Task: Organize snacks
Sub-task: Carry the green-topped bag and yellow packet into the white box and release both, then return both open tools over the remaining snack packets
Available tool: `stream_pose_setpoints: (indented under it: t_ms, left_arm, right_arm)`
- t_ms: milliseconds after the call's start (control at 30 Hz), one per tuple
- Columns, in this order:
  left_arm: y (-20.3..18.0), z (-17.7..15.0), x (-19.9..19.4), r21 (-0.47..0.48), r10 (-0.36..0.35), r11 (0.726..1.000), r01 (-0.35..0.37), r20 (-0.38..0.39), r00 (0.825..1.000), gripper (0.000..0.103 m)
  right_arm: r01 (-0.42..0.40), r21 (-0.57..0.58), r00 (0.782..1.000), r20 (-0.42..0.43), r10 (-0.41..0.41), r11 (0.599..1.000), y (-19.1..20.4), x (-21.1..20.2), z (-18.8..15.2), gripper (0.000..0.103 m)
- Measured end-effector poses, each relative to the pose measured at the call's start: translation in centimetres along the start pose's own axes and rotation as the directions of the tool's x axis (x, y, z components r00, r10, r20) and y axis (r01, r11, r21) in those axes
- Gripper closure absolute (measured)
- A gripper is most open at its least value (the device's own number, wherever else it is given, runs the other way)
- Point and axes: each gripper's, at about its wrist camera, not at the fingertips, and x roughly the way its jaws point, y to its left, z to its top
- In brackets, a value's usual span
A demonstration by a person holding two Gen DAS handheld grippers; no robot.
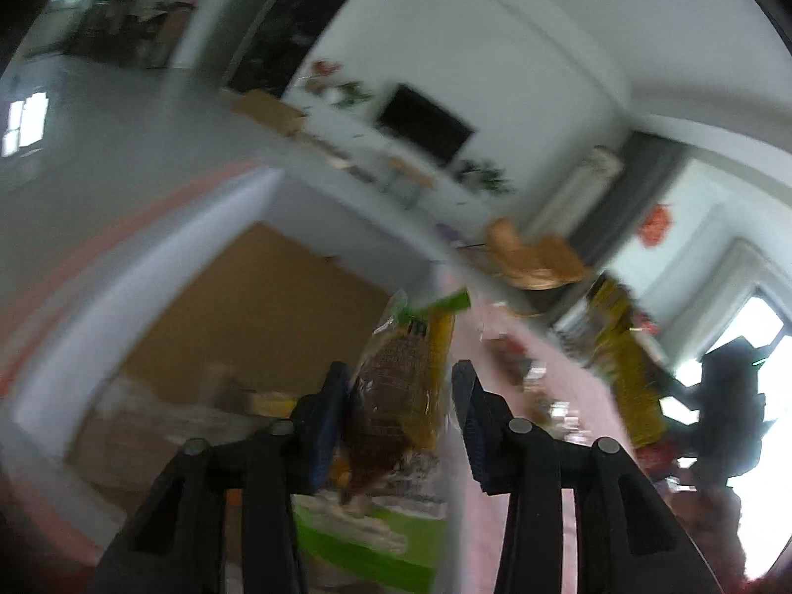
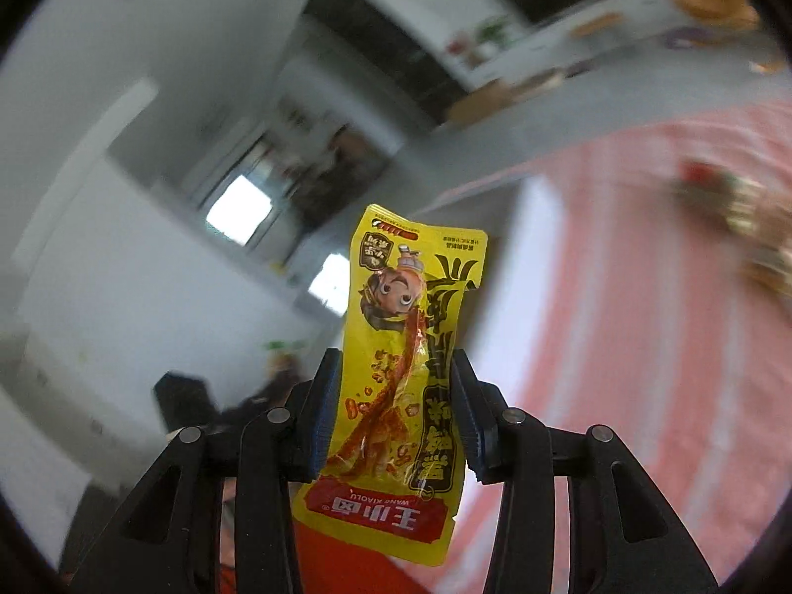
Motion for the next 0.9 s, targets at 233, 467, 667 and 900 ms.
stream_pose_setpoints:
  t_ms: [233, 467, 667, 900]
  left_arm:
    - [5.0, -1.2, 2.4, -0.083, 0.205, 0.974, -0.212, -0.083, 0.975, 0.017]
    - [1.9, -3.4, 1.9, -0.066, 0.174, 0.982, -0.175, -0.01, 0.985, 0.017]
    - [-9.3, -5.6, 3.0, 0.116, 0.019, 0.993, -0.017, -0.015, 1.0, 0.014]
    - [-19.3, -12.7, 12.0, 0.216, -0.071, 0.968, 0.128, -0.254, 0.965, 0.006]
  right_arm:
    - [-0.011, -0.011, 0.976, -0.219, 0.009, 1.0, 2.1, 12.6, -1.4, 0.023]
    - [0.261, -0.188, 0.958, -0.069, -0.277, 0.947, -4.7, 6.7, -4.8, 0.023]
    - [0.67, -0.162, 0.733, -0.012, -0.68, 0.725, -17.8, -2.5, -9.3, 0.023]
    - [0.856, 0.008, 0.516, 0.059, -0.854, 0.518, -26.1, -13.3, -10.1, 0.023]
